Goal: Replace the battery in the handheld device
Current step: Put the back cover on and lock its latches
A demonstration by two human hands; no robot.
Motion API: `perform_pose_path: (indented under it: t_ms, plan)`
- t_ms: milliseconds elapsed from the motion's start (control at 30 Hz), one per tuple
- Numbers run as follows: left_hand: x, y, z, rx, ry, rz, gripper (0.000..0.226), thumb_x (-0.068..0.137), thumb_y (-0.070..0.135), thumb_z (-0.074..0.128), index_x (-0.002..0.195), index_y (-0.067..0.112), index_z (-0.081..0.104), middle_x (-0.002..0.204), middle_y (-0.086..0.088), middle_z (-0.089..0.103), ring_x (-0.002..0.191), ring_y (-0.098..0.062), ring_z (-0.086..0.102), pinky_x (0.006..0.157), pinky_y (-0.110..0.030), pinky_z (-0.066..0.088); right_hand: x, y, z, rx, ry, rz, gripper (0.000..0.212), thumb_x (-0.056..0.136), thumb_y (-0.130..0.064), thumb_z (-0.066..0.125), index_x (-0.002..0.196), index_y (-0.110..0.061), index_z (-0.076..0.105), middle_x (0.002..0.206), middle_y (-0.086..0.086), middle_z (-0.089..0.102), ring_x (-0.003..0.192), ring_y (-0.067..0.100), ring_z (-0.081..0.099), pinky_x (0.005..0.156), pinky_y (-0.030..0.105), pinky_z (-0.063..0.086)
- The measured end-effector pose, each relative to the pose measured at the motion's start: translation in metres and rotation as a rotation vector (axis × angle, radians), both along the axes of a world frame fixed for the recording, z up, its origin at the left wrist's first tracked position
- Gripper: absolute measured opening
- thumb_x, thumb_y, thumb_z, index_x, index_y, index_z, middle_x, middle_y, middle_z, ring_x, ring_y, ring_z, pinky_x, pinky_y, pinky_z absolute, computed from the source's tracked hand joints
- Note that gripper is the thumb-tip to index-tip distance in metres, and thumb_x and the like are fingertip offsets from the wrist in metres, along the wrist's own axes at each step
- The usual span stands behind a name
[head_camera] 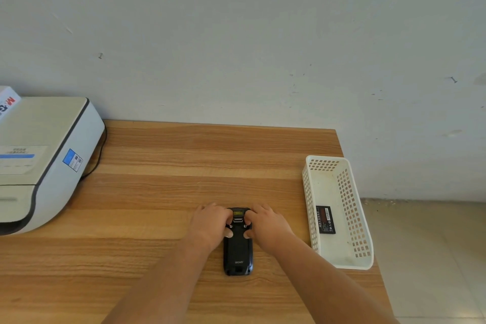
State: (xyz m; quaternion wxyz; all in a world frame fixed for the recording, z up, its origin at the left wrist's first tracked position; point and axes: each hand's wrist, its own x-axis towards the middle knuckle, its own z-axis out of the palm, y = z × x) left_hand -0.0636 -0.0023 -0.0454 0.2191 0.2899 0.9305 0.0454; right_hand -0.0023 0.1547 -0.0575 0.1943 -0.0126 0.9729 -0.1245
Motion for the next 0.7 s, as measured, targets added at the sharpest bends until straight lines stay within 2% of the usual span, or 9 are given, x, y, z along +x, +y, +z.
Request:
perform_pose_path:
  t_ms: [700]
  plan:
    - [-0.0071, 0.0005, -0.0031, 0.047, -0.095, 0.041, 0.013, 0.084, 0.029, 0.071, 0.090, 0.028, 0.059, 0.094, 0.011, 0.060, 0.095, -0.014, 0.051, 0.096, -0.036, 0.036, -0.0061, 0.0025, -0.0028, -0.049, -0.048, -0.034, 0.030, 0.090, -0.037, 0.062, 0.115, -0.022, 0.055, 0.123, -0.001, 0.050, 0.118, 0.021, 0.043, 0.096, 0.038, 0.039]
